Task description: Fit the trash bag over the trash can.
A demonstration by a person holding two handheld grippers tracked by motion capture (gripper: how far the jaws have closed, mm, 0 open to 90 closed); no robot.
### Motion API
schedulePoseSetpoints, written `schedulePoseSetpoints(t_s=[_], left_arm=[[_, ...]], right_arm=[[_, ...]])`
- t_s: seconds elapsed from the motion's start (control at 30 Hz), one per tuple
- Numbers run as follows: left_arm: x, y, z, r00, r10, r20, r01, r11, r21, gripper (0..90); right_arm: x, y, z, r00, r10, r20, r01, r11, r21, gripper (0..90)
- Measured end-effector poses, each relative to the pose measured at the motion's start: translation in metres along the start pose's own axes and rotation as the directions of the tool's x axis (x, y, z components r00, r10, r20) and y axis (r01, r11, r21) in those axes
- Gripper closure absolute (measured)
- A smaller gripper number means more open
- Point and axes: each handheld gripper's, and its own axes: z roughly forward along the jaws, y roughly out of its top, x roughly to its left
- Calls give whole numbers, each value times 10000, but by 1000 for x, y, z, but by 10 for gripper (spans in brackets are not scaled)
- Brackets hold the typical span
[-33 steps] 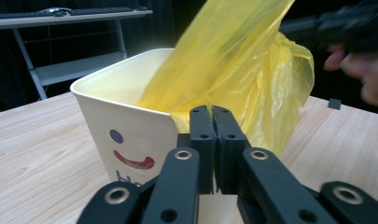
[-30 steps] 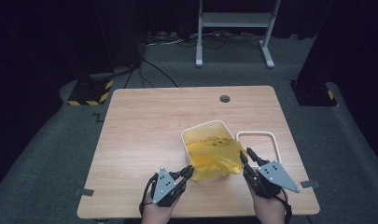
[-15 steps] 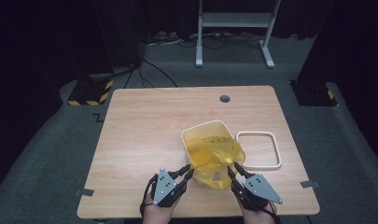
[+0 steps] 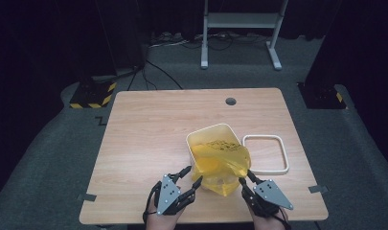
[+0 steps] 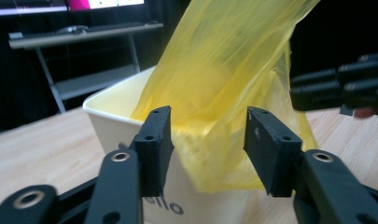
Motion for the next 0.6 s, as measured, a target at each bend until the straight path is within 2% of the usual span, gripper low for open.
schedulePoseSetpoints(t_s=[0.13, 0.17, 0.23, 0.3, 0.33, 0.4, 0.43, 0.53, 0.6], left_arm=[[-7, 16, 4, 9970, 723, 271, -718, 9972, -187, 507], [-8, 22, 8, 9946, 985, 341, -980, 9951, -153, 509], [-12, 30, 17, 9906, 1220, 614, -1227, 9924, 84, 526], [-14, 34, 25, 9864, 1488, 702, -1514, 9879, 324, 643], [-12, 34, 27, 9869, 1501, 583, -1528, 9872, 446, 757], [3, 30, 27, 9969, 745, 233, -755, 9961, 465, 874], [15, 24, 25, 10000, 88, -42, -87, 9992, 396, 896], [40, 6, 21, 9957, -608, -692, 660, 9950, 752, 900], [55, -9, 18, 9886, -1056, -1074, 1167, 9879, 1026, 900]], right_arm=[[0, 22, -2, 9996, -268, 28, 269, 9983, -524, 703], [-1, 27, 0, 9995, -320, 77, 324, 9977, -603, 704], [-5, 38, 8, 9994, -292, 184, 304, 9974, -654, 705], [-10, 46, 20, 9993, -192, 322, 207, 9987, -463, 703], [-12, 47, 25, 9991, -143, 400, 159, 9991, -387, 704], [-18, 45, 34, 9988, 72, 480, -64, 9998, -183, 703], [-20, 44, 36, 9987, 132, 484, -126, 9998, -129, 701], [-23, 37, 36, 9985, 259, 476, -258, 9997, -35, 699], [-23, 34, 36, 9985, 273, 483, -275, 9996, 19, 697]])
